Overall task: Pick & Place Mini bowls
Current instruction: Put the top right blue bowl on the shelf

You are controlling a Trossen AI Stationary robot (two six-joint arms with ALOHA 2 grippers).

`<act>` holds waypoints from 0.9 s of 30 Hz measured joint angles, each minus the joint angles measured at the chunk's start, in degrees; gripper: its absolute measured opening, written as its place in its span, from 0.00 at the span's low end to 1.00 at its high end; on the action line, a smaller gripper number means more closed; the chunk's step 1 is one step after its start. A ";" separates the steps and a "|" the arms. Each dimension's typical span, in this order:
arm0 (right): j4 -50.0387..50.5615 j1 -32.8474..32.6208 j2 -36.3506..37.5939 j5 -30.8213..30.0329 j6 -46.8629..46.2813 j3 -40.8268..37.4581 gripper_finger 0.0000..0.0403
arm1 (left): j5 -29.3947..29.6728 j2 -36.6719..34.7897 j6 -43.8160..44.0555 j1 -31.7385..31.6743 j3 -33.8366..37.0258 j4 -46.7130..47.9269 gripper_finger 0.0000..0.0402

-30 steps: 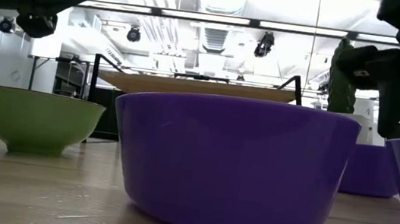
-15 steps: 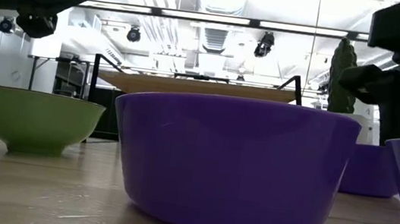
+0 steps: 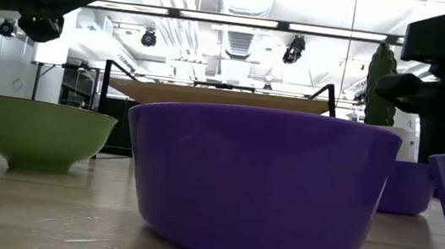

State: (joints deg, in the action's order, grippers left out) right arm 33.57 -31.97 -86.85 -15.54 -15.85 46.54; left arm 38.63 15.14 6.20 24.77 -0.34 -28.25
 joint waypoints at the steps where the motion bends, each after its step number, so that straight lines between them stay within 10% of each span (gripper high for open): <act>1: 0.11 0.00 0.00 -0.07 -0.20 0.00 0.12 | 0.00 0.00 0.00 0.00 0.00 0.00 0.00; 27: 13.57 3.98 0.11 -7.57 12.04 23.27 0.02 | 0.00 0.00 0.01 0.00 -0.02 0.05 0.00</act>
State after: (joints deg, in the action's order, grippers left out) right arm 47.14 -27.99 -86.74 -23.11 -3.81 69.81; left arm 38.63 15.14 6.21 24.77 -0.36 -28.20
